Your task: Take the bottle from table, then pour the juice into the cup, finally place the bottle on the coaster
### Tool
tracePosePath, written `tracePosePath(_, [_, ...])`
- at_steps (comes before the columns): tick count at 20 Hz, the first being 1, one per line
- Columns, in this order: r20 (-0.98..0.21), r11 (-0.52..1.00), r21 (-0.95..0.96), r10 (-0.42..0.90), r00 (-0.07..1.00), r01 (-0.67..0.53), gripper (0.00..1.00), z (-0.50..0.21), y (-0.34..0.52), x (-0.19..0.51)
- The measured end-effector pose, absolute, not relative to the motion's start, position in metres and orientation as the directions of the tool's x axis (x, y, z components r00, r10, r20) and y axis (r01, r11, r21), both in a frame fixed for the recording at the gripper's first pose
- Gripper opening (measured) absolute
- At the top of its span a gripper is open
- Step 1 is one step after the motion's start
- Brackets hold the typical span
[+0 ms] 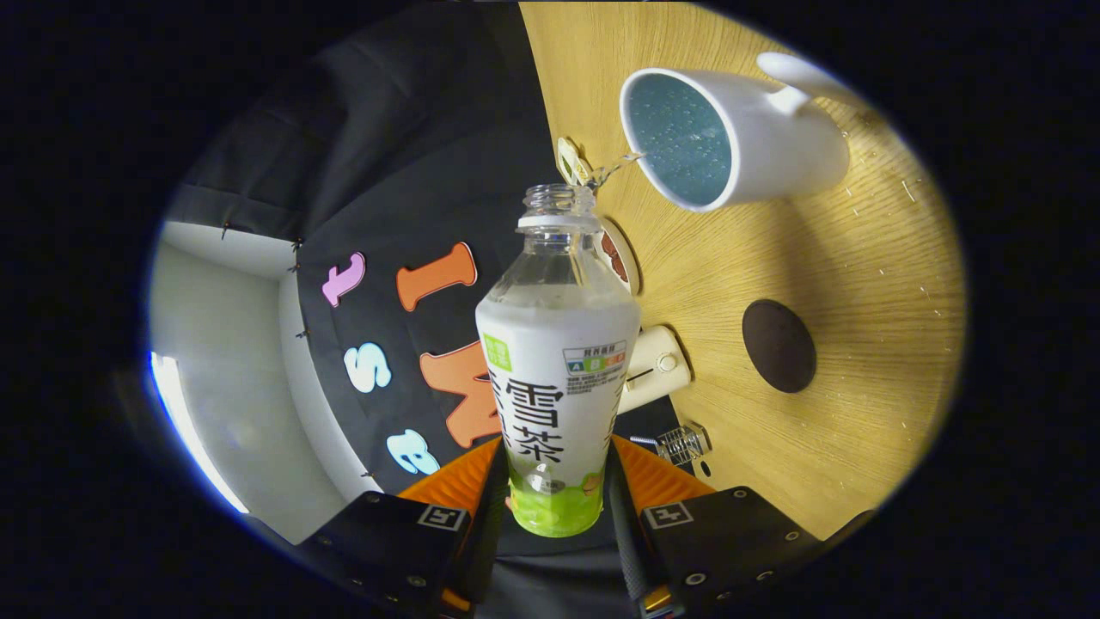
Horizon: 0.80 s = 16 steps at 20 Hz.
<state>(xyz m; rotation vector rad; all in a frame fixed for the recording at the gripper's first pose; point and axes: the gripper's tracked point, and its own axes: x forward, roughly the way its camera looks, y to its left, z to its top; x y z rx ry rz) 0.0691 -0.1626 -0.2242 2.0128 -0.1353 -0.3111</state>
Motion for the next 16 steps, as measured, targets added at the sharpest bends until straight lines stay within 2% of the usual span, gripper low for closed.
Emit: tracePosePath(16, [-0.105,-0.517,0.854,-0.287,0.952,-0.061,0.60,-0.201,-0.185,0.071])
